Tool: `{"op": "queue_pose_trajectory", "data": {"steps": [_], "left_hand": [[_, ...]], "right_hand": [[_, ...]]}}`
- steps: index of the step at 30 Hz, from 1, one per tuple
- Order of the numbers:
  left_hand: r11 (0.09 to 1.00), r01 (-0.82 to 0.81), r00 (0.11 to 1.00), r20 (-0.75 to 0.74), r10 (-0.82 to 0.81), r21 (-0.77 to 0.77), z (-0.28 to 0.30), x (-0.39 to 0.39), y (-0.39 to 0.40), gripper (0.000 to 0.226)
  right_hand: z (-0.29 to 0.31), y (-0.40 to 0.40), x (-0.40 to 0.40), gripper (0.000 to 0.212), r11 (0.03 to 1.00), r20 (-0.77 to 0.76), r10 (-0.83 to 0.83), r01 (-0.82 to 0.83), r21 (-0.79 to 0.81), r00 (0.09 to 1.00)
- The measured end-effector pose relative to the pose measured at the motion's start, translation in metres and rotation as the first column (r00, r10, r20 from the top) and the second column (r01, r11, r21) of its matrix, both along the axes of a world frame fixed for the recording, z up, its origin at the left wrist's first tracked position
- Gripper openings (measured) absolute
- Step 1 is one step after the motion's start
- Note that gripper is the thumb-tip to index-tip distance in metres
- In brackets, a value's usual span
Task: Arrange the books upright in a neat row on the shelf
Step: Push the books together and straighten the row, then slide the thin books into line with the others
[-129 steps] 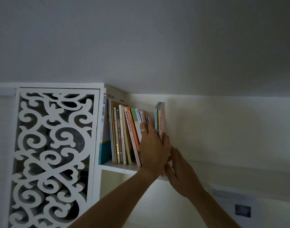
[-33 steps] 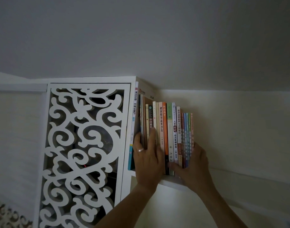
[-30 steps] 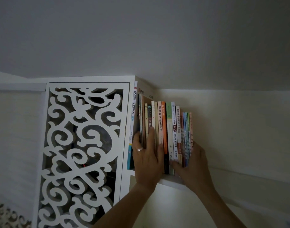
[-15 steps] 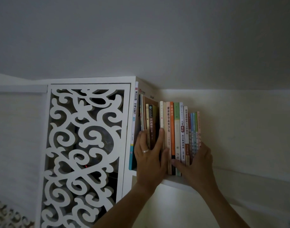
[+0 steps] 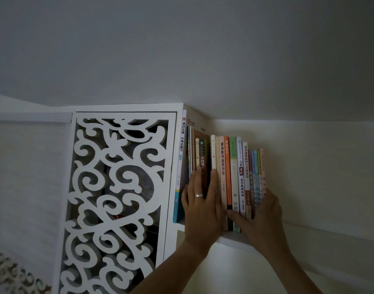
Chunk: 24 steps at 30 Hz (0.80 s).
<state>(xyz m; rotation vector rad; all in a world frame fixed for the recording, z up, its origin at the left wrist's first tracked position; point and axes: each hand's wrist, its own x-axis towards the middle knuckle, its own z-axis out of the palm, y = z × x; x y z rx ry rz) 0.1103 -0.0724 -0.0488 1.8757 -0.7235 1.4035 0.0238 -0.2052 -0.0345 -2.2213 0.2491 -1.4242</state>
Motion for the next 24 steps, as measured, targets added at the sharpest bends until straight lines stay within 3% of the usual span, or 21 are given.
{"op": "queue_pose_trajectory", "data": {"steps": [5,11,15,20,24], "left_hand": [[1.000,-0.013,1.000,0.009,0.013,-0.006,-0.001,0.000,-0.001,0.062],[0.981,0.180,0.983,0.038,-0.178,-0.073,-0.002,0.000,0.007,0.058],[0.908,0.303,0.937,-0.085,-0.340,-0.291,-0.002,-0.018,0.004,0.069],[0.930,0.244,0.959,-0.078,-0.274,-0.276,-0.001,-0.019,0.001,0.072],[0.990,0.044,0.997,-0.052,-0.052,-0.134,0.000,-0.014,0.002,0.068]], "right_hand": [[0.000,0.000,0.000,0.115,1.000,-0.008,0.000,0.000,0.009,1.000],[0.001,0.001,-0.002,0.115,1.000,-0.011,0.007,-0.007,-0.006,1.000],[0.001,0.004,-0.003,0.116,1.000,-0.006,0.012,-0.012,-0.003,1.000],[0.000,0.003,-0.002,0.117,1.000,-0.005,0.014,-0.014,-0.012,1.000],[-0.001,0.001,-0.001,0.119,0.999,-0.013,0.040,-0.040,0.010,0.999]]}}
